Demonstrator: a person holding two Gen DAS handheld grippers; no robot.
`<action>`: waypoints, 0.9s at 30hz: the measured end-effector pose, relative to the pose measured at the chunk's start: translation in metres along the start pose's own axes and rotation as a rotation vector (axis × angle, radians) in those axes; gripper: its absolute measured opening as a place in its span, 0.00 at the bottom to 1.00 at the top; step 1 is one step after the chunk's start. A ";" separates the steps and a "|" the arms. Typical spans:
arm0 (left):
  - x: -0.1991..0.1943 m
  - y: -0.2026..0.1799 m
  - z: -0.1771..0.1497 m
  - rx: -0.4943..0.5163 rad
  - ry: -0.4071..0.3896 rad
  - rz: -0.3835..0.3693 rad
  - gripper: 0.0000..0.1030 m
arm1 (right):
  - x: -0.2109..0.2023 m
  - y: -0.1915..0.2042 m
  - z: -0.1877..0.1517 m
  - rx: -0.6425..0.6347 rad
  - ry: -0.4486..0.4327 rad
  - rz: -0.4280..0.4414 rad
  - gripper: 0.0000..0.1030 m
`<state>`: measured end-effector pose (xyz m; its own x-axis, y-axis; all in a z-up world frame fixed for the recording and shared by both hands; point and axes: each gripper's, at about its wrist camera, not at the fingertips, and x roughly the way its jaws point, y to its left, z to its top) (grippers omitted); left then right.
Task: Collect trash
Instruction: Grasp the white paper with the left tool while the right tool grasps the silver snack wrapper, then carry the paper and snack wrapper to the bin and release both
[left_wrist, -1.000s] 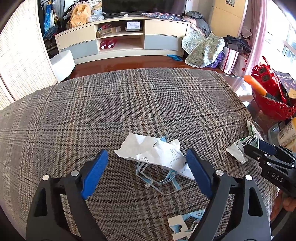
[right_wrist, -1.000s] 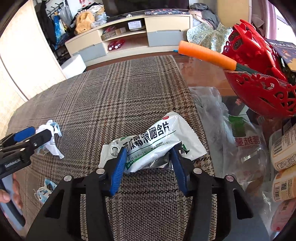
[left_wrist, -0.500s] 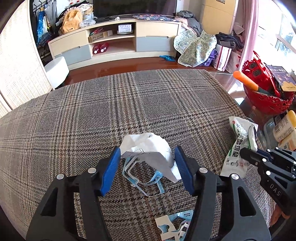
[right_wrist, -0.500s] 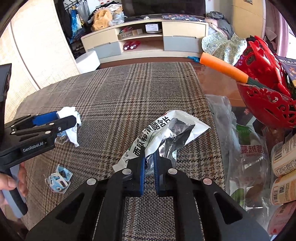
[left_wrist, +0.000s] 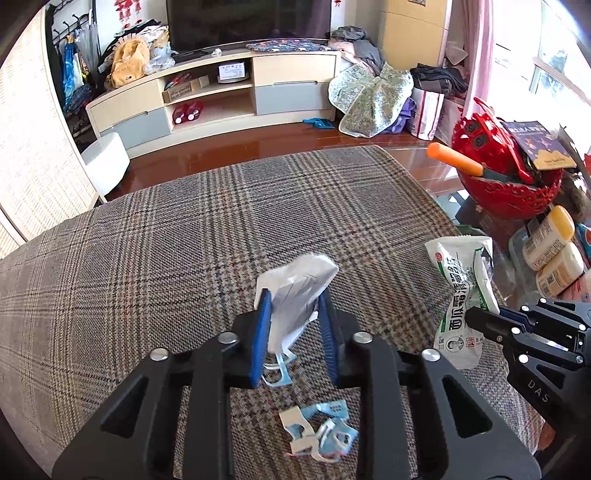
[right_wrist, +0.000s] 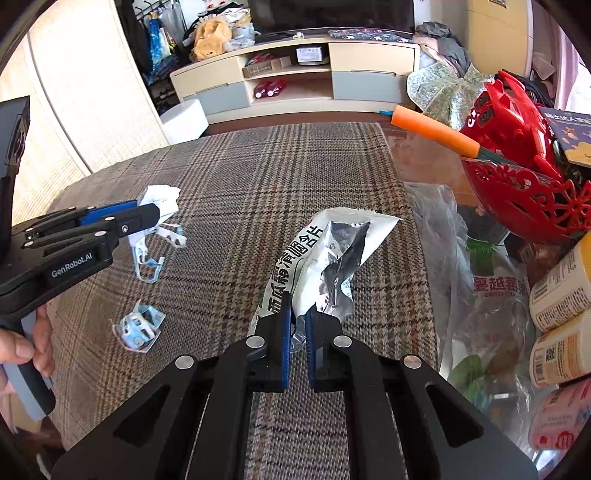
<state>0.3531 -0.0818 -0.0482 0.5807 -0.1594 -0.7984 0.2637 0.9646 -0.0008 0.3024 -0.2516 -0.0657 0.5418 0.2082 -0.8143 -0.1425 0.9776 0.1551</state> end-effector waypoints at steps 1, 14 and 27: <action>-0.003 -0.004 -0.002 0.009 -0.003 0.004 0.15 | -0.003 0.000 -0.002 0.001 -0.001 0.001 0.08; -0.087 -0.019 -0.024 0.032 -0.048 0.004 0.09 | -0.070 0.015 -0.026 -0.007 -0.021 0.015 0.08; -0.223 -0.037 -0.116 -0.025 -0.043 -0.044 0.09 | -0.188 0.071 -0.094 -0.066 -0.044 -0.007 0.08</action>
<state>0.1243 -0.0571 0.0603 0.6017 -0.2098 -0.7706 0.2704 0.9614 -0.0506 0.1124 -0.2245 0.0459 0.5790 0.2037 -0.7894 -0.1918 0.9751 0.1110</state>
